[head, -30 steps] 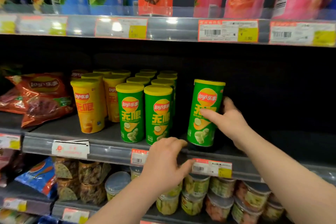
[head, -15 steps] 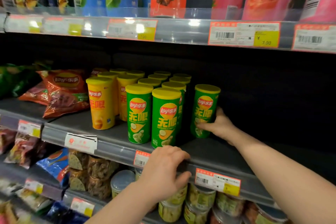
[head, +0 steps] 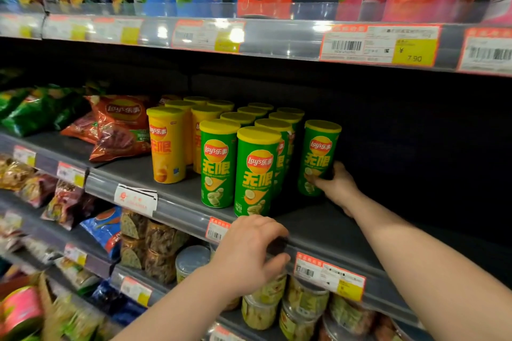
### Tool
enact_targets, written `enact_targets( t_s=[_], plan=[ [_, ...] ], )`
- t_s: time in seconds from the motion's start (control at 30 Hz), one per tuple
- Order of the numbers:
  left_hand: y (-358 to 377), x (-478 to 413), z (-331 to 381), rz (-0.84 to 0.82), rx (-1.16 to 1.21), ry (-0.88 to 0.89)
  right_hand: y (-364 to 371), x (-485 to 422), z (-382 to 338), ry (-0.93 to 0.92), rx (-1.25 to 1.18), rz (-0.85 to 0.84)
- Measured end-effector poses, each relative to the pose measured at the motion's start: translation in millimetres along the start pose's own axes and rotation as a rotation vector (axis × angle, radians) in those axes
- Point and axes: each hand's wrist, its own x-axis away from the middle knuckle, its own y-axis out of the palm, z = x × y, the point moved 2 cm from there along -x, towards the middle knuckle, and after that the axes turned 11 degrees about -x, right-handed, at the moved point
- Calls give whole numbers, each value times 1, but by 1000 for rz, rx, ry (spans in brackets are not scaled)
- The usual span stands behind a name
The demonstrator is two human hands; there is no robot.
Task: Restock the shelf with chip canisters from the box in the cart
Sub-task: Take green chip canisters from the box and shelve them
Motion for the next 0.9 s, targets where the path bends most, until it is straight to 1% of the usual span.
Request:
enact_targets(
  t_s=[0.13, 0.27, 0.4, 0.53, 0.63, 0.73, 0.83, 0.9],
  plan=[
    [-1, 0, 2, -2, -13, -4, 0, 0, 0, 5, 3, -18],
    [-3, 0, 2, -46, -17, -3, 1, 3, -1, 26, 9, -14],
    [-4, 3, 3, -75, -77, 54, 0, 14, -2, 63, 89, 13],
    [-6, 5, 4, -100, -130, 77, -5, 34, -6, 35, 148, -10],
    [-10, 7, 6, -124, -141, 81, -9, 54, -13, 22, 322, -71],
    [-17, 15, 5, -91, -205, 98, -9, 79, -23, 10, 559, -104],
    [-26, 29, -1, -75, -212, 85, -1, 113, -37, -148, 727, -128],
    [-32, 41, -7, -117, -237, 90, 7, 138, -47, -277, 815, -117]
  ],
)
